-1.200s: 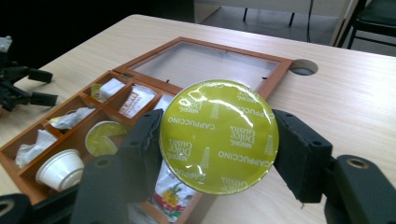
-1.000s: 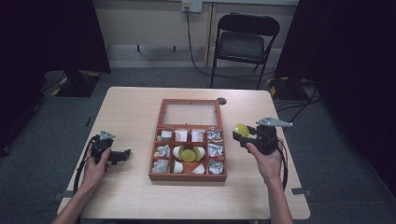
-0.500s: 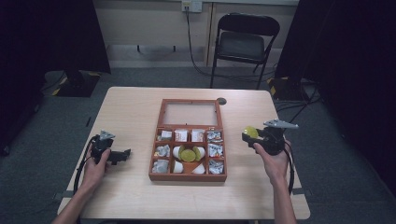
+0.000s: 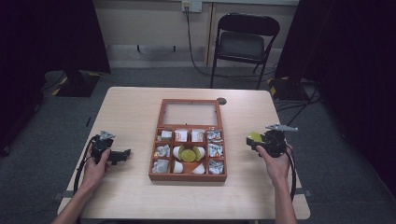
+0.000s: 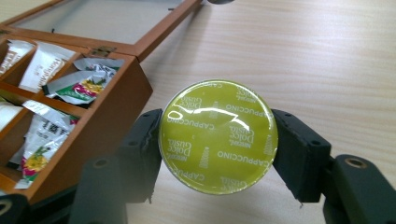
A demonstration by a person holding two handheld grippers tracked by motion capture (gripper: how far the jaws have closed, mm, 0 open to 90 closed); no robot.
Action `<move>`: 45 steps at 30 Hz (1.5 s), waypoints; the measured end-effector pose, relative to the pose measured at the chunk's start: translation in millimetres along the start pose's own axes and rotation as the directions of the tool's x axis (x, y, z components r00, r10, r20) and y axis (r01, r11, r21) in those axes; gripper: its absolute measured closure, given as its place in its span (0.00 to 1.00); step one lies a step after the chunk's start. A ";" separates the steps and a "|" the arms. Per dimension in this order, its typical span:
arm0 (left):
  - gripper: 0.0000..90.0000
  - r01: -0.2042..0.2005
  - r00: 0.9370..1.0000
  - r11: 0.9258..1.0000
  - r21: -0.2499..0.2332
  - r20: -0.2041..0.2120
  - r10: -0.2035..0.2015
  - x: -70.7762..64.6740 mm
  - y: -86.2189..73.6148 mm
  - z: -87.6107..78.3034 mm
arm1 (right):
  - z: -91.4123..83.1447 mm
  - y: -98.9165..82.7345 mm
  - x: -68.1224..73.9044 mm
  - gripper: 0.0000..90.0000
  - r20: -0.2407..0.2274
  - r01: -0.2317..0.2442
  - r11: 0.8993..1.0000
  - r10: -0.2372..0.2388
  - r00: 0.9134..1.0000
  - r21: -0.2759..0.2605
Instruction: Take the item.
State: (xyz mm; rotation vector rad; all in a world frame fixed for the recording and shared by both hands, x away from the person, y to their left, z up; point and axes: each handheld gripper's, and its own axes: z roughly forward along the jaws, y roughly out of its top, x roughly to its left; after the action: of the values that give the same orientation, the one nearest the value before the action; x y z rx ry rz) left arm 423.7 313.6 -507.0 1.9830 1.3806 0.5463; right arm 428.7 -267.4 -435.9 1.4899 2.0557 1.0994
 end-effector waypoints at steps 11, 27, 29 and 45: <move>0.00 0.000 1.000 1.000 0.000 0.000 0.000 0.0 0.0 0.1 | 16.7 -8.0 0.1 0.42 0.025 0.020 0.999 -0.021 0.999 0.051; 0.00 0.001 1.000 1.000 -0.002 0.000 -0.001 -0.1 -0.1 0.2 | 39.1 -19.5 2.0 0.42 0.030 0.036 0.990 -0.040 0.999 0.136; 0.00 0.000 1.000 1.000 0.000 0.000 0.000 0.0 0.0 0.1 | 39.7 -19.0 2.5 0.42 0.027 0.035 0.990 -0.039 0.999 0.136; 0.00 0.000 1.000 1.000 0.000 0.001 0.000 0.0 0.0 0.0 | 28.4 -15.4 2.5 0.20 0.005 0.002 0.997 -0.003 1.000 0.081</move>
State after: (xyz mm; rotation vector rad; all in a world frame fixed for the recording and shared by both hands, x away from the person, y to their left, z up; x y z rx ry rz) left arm 423.7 313.6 -507.0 1.9830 1.3801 0.5458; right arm 437.6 -256.6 -465.2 1.5260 2.1211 1.0217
